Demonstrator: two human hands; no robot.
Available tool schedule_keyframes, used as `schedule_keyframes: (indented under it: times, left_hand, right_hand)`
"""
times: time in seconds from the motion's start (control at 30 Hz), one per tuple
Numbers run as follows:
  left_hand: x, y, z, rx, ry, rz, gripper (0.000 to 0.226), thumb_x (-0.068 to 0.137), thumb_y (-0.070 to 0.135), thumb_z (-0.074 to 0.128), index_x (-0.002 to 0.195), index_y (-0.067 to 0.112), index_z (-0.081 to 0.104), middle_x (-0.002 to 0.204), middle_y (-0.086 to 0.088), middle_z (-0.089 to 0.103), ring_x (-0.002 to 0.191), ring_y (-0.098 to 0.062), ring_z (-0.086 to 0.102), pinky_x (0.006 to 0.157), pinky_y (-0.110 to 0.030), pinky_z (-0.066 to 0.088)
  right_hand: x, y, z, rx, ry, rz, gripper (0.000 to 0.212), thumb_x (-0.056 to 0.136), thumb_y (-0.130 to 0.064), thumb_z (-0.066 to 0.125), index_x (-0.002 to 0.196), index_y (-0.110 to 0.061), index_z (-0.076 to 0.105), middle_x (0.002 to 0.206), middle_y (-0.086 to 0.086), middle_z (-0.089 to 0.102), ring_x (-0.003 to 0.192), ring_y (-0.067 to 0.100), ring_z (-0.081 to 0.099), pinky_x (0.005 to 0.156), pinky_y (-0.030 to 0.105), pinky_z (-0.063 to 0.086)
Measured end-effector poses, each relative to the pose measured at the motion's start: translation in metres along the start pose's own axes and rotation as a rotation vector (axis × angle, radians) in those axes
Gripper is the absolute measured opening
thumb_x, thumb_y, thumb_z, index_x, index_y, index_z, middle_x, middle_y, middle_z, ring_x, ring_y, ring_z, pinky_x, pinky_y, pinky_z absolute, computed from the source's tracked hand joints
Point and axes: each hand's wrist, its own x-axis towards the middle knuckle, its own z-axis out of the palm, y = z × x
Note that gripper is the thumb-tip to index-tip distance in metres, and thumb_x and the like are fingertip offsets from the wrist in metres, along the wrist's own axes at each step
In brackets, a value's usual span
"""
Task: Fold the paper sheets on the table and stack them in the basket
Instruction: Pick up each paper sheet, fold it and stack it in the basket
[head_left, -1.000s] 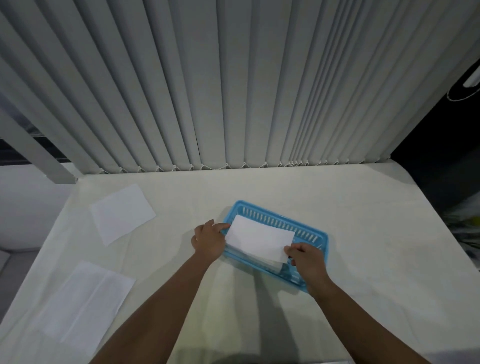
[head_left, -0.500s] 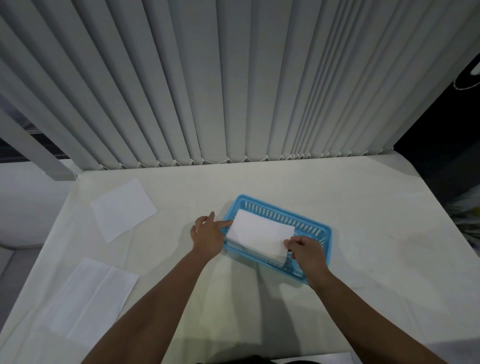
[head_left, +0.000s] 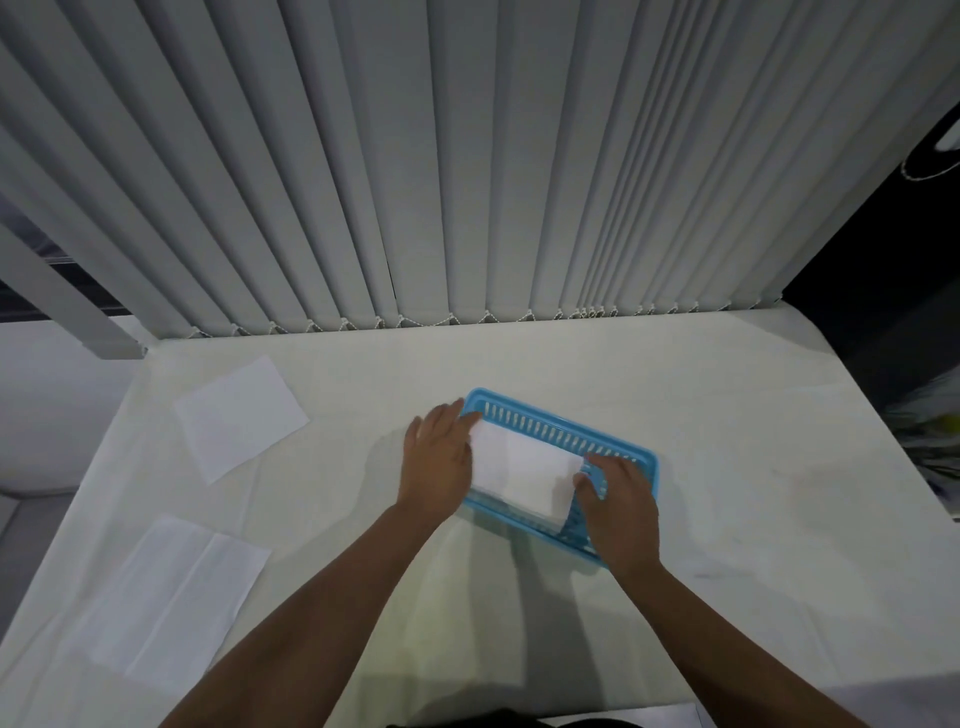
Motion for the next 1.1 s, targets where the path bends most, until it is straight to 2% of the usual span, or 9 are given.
schedule_keyframes:
  times: [0.1,0.2,0.33,0.63,0.7,0.8,0.87,1.0,1.1]
  left_hand:
    - [0.004,0.015,0.011,0.163,-0.235,0.181,0.047,0.101,0.032,0.024,0.148,0.027,0.026,0.160,0.003,0.019,0.149,-0.017,0.013,0.120,-0.044,0.002]
    - [0.006,0.014,0.023,0.301,-0.444,0.192,0.059,0.099,0.049,0.011,0.153,0.025,0.003,0.163,0.000,-0.003,0.150,-0.019,-0.007,0.120,-0.048,-0.008]
    - [0.006,-0.003,0.031,0.342,-0.480,0.198,0.083,0.079,0.067,-0.010,0.152,0.026,-0.007,0.162,-0.002,-0.011,0.149,-0.020,-0.012,0.118,-0.051,-0.012]
    - [0.002,-0.020,0.024,0.274,-0.376,0.071,0.102,0.065,0.076,-0.025,0.152,0.024,-0.008,0.161,0.001,-0.013,0.149,-0.018,-0.013,0.119,-0.048,-0.011]
    - [-0.001,-0.024,0.022,0.117,-0.335,-0.102,0.109,0.062,0.081,-0.025,0.153,0.025,-0.003,0.162,0.003,-0.005,0.150,-0.018,-0.004,0.121,-0.047,-0.003]
    - [-0.002,-0.027,0.025,-0.304,-0.235,-0.386,0.081,0.089,0.069,0.013,0.151,0.016,0.020,0.158,-0.006,0.024,0.146,-0.023,0.024,0.120,-0.045,0.017]
    - [-0.003,-0.023,0.023,-0.540,-0.204,-0.498,0.077,0.090,0.068,0.020,0.142,0.015,0.040,0.146,-0.007,0.046,0.134,-0.025,0.042,0.115,-0.043,0.029]
    - [-0.003,-0.010,0.019,-0.812,-0.208,-0.637,0.063,0.097,0.058,0.018,0.133,0.018,0.051,0.129,-0.002,0.056,0.123,-0.022,0.051,0.110,-0.040,0.034]
    - [-0.003,-0.009,0.013,-0.915,-0.177,-0.723,0.053,0.099,0.053,0.021,0.121,0.021,0.058,0.118,0.000,0.059,0.111,-0.019,0.054,0.098,-0.033,0.036]
  right_hand:
    - [0.000,-0.001,0.011,-0.339,-0.174,-0.267,0.065,0.092,-0.058,0.030,0.141,-0.019,0.045,0.151,0.004,0.041,0.140,0.027,0.037,0.114,0.045,0.027]
    - [0.000,0.003,0.021,-0.502,-0.392,-0.259,0.099,0.074,-0.074,-0.015,0.154,-0.022,0.009,0.163,-0.001,0.005,0.150,0.024,0.003,0.119,0.048,0.000]
    - [-0.003,0.010,0.022,-0.565,-0.419,-0.252,0.099,0.070,-0.072,-0.019,0.154,-0.022,-0.003,0.163,-0.001,-0.006,0.150,0.024,-0.007,0.118,0.048,-0.007]
    - [-0.006,0.024,0.004,-0.437,-0.314,-0.209,0.103,0.070,-0.079,-0.018,0.154,-0.024,0.005,0.164,0.000,-0.001,0.150,0.028,-0.002,0.119,0.046,-0.004]
    - [-0.005,0.031,-0.003,-0.345,-0.190,-0.153,0.097,0.078,-0.078,-0.009,0.154,-0.023,0.015,0.163,0.004,0.005,0.148,0.032,0.007,0.119,0.045,0.003]
    - [-0.001,0.038,-0.013,-0.139,-0.042,0.057,0.082,0.089,-0.068,0.024,0.152,-0.016,0.020,0.162,0.013,0.011,0.144,0.038,0.015,0.118,0.046,0.013]
    - [0.002,0.039,-0.017,0.066,-0.063,0.245,0.076,0.095,-0.051,0.044,0.153,-0.012,0.013,0.162,0.014,0.010,0.145,0.038,0.012,0.118,0.047,0.012]
    - [0.004,0.035,-0.011,0.525,-0.138,0.463,0.082,0.094,-0.039,0.055,0.154,-0.017,0.004,0.158,0.008,0.026,0.142,0.032,0.030,0.118,0.048,0.023]
    - [0.001,0.026,-0.007,0.619,-0.140,0.509,0.071,0.092,-0.037,0.056,0.149,-0.019,0.018,0.144,0.009,0.046,0.125,0.030,0.051,0.107,0.050,0.040]
